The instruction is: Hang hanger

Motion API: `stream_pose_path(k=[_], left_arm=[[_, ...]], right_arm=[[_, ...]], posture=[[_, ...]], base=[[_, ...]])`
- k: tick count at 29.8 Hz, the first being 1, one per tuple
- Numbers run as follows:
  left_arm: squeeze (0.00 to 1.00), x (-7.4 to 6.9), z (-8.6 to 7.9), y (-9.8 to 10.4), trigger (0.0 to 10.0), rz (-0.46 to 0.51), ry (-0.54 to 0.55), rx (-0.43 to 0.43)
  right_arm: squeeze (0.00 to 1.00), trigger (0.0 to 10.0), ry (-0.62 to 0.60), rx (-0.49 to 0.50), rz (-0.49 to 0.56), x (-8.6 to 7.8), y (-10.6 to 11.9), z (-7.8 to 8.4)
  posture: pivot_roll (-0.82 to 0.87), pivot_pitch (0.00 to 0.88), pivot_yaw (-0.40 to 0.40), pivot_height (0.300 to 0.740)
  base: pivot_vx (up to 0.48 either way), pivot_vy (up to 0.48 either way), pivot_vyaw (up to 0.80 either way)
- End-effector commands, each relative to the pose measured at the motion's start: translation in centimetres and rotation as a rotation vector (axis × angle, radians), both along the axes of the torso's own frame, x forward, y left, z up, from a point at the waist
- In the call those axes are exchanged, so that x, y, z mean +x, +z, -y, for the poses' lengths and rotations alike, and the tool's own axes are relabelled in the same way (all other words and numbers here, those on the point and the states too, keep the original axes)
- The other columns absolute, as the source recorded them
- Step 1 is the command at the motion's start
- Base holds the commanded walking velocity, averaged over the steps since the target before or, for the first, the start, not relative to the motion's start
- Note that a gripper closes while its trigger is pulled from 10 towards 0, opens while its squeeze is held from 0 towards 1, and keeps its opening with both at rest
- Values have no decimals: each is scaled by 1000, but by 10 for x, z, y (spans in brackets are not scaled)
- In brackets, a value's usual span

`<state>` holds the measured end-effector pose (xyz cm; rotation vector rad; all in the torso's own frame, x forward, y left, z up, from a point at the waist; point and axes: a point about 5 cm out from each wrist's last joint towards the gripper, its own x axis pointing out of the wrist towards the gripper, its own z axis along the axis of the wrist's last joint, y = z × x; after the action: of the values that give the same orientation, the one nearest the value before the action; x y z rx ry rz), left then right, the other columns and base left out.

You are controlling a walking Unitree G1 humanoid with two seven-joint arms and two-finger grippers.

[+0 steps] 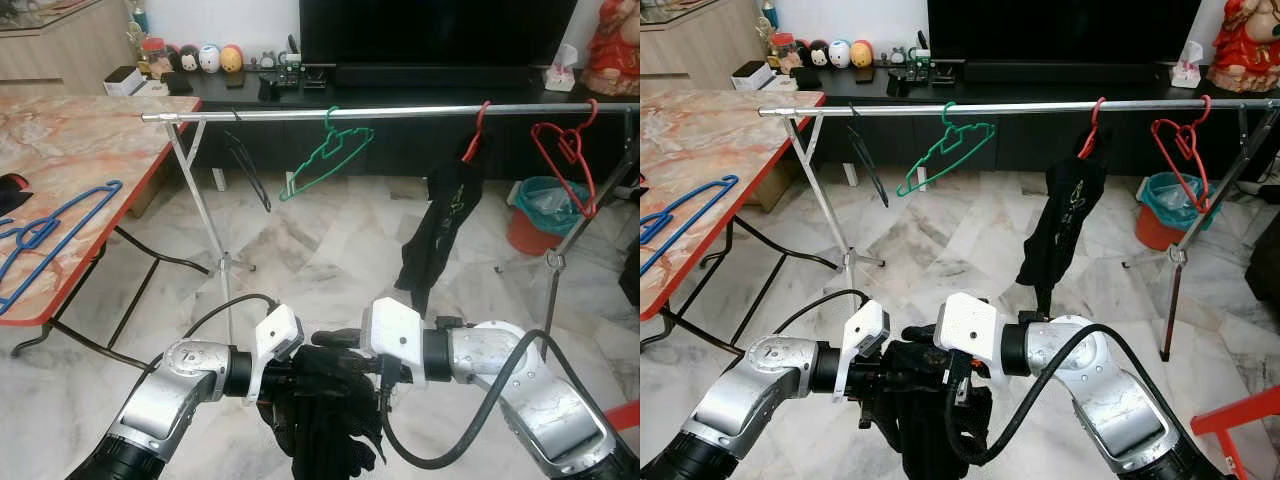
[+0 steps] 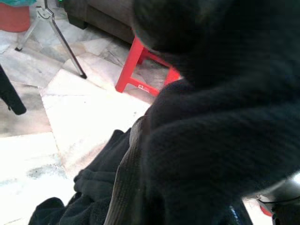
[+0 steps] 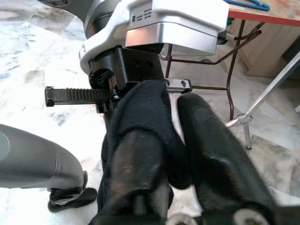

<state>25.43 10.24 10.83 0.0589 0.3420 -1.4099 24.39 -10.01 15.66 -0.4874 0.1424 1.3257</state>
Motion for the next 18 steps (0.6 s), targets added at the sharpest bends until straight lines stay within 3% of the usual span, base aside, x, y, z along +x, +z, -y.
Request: stream_pose_path(k=[1,7,18], left_arm=[[0,2,0,7,0,18,5,-27],[0,3,0,8,0,17,11,-33],[0,4,-2,8,0,14,26,-42]], right_arm=[[1000,10000,29,-1,-4,-4,-1,-1],[1000,10000,5,-35,-18,-5,-6,5],[1000,10000,-117,-64,-91,-19,-19,38]], posture=[[33,10,27,740],[29,16,27,740],[23,22,28,740]], base=[[0,0,0],[0,0,0],[0,0,0]])
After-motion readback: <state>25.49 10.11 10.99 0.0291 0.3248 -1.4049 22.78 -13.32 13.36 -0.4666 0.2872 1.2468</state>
